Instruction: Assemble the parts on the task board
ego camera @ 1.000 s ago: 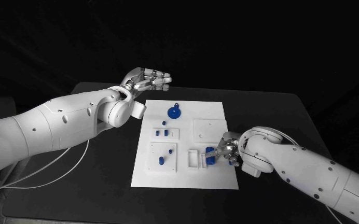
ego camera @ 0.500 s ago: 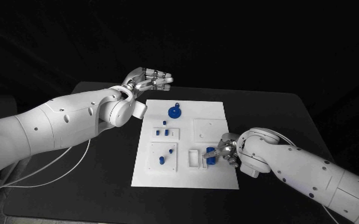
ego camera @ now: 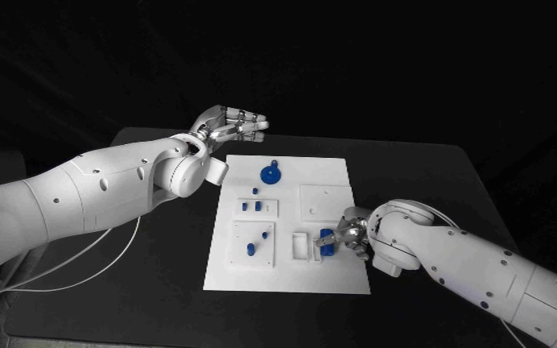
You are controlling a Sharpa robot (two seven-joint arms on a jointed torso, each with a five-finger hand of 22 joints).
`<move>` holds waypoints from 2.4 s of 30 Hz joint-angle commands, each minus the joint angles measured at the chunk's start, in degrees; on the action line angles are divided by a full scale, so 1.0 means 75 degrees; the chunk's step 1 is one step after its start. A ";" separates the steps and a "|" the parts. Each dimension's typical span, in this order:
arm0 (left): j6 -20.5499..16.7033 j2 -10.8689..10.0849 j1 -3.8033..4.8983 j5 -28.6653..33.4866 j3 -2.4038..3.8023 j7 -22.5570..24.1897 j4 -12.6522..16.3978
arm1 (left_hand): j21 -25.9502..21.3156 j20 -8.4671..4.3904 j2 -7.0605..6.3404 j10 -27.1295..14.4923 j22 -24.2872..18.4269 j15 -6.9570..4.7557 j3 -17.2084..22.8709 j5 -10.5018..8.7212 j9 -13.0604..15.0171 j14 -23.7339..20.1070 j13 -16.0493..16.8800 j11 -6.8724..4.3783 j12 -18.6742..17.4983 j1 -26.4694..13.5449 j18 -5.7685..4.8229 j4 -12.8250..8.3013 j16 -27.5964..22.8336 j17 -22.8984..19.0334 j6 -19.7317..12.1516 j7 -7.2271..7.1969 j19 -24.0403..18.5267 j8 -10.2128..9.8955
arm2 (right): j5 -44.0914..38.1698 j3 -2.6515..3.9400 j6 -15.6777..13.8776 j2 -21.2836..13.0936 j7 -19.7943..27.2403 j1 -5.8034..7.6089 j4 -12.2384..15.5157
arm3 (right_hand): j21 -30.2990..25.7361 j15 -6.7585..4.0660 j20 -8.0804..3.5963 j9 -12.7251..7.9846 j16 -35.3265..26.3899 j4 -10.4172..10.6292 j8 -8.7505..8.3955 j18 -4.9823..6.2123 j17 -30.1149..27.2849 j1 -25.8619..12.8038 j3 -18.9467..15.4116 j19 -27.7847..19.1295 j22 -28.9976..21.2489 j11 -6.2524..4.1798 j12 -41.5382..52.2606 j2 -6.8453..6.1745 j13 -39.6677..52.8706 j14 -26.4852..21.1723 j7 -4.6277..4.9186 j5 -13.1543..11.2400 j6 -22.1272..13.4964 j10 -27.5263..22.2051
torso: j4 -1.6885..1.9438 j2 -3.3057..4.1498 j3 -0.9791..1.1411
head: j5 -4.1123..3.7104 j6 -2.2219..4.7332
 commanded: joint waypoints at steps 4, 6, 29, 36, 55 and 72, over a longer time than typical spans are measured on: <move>0.0061 0.0000 0.0003 0.0007 0.0004 -0.0004 -0.0014 | 0.0028 0.0015 -0.0045 -0.0045 -0.0001 0.0036 0.0009 -0.0010 0.0009 0.0003 0.0002 -0.0005 -0.0004 -0.0046 -0.0045 0.0030 -0.0006 0.0003 -0.0040 -0.0005 0.0028 0.0036 | 0.0160 -0.0115 -0.0211 -0.0192 -0.0179 -0.0144 0.0272 | -0.0020 -0.0021 0.0017 -0.5100 0.0001 -0.0257 -0.0057 0.0057 0.0010 -0.0004 0.0176 0.0388 0.0034 -0.0055 0.0009 0.0142 0.0337 0.0076 0.0020 0.0358 0.0080 -0.0022 | -0.0005 -0.0002 -0.0001 | 0.0020 -0.0013; 0.0056 -0.0003 0.0003 0.0005 0.0004 -0.0006 -0.0025 | 0.0028 0.0015 -0.0045 -0.0045 -0.0001 0.0036 0.0009 -0.0010 0.0009 0.0003 0.0002 -0.0005 -0.0004 -0.0046 -0.0045 0.0030 -0.0006 0.0003 -0.0040 -0.0005 0.0028 0.0036 | 0.0276 -0.0114 -0.0323 -0.0283 -0.0202 -0.0105 0.0418 | -0.0005 -0.0025 0.0011 -0.5133 -0.0001 -0.0309 -0.0058 0.0052 0.0009 -0.0036 0.0239 0.0390 0.0053 -0.0060 0.0014 0.0137 0.0336 0.0073 0.0017 0.0456 0.0092 -0.0011 | -0.0013 -0.0003 -0.0002 | 0.0018 -0.0016; 0.0075 0.0009 0.0005 -0.0016 0.0002 -0.0063 -0.0049 | 0.0036 0.0014 -0.0079 -0.0046 -0.0002 0.0035 0.0034 0.0016 0.0010 0.0007 0.0002 -0.0004 -0.0004 -0.0060 -0.0042 0.0050 -0.0006 0.0003 -0.0055 0.0001 0.0030 0.0038 | 0.1325 -0.0109 -0.0242 -0.0609 -0.0441 0.0205 0.1215 | -0.0002 -0.0023 0.0013 -0.5204 0.0005 -0.0328 -0.0057 0.0048 0.0012 -0.0135 0.0293 0.0387 0.0086 -0.0056 -0.0017 0.0071 0.0318 0.0074 0.0021 0.0547 0.0098 -0.0024 | 0.0003 0.0002 -0.0012 | 0.0074 -0.0044; 0.0087 0.0018 0.0005 -0.0030 0.0001 -0.0086 -0.0049 | 0.0036 0.0014 -0.0079 -0.0046 -0.0002 0.0035 0.0034 0.0016 0.0010 0.0007 0.0002 -0.0004 -0.0004 -0.0060 -0.0042 0.0050 -0.0006 0.0003 -0.0055 0.0001 0.0030 0.0038 | 0.1531 -0.0110 0.0052 -0.0406 -0.0473 0.0280 0.1095 | -0.0022 -0.0017 0.0017 -0.5214 -0.0002 -0.0297 -0.0056 0.0048 0.0010 -0.0164 0.0253 0.0381 0.0089 -0.0049 -0.0038 0.0052 0.0309 0.0068 0.0027 0.0474 0.0087 -0.0039 | 0.0002 0.0002 -0.0011 | 0.0092 -0.0049; 0.0120 0.0039 0.0006 -0.0038 0.0001 -0.0119 -0.0051 | 0.0039 0.0017 -0.0099 -0.0061 -0.0002 0.0039 0.0049 0.0021 0.0010 -0.0004 0.0001 0.0001 -0.0006 -0.0065 -0.0038 0.0071 -0.0007 0.0003 -0.0055 0.0001 0.0029 0.0040 | 0.1257 -0.0204 -0.0232 0.0300 -0.0259 0.0326 0.0510 | -0.0090 -0.0022 0.0016 -0.5209 -0.0049 -0.0168 -0.0054 0.0049 -0.0003 -0.0110 0.0158 0.0385 0.0105 -0.0058 -0.0049 0.0059 0.0298 0.0065 0.0012 0.0410 0.0120 -0.0050 | -0.0002 0.0004 -0.0005 | 0.0171 -0.0056; 0.0138 0.0042 0.0006 -0.0051 0.0000 -0.0146 -0.0071 | 0.0044 0.0018 -0.0103 -0.0062 -0.0002 0.0040 0.0061 0.0008 0.0010 -0.0005 0.0002 0.0001 -0.0004 -0.0064 -0.0033 0.0081 -0.0006 0.0003 -0.0053 0.0001 0.0030 0.0040 | 0.1008 -0.0214 -0.0472 0.0443 -0.0141 0.0357 0.0479 | -0.0099 -0.0032 0.0006 -0.5210 -0.0071 -0.0158 -0.0056 0.0049 -0.0012 -0.0065 0.0165 0.0392 0.0111 -0.0069 -0.0050 0.0052 0.0293 0.0067 0.0000 0.0436 0.0146 -0.0042 | 0.0003 0.0009 -0.0009 | 0.0210 -0.0027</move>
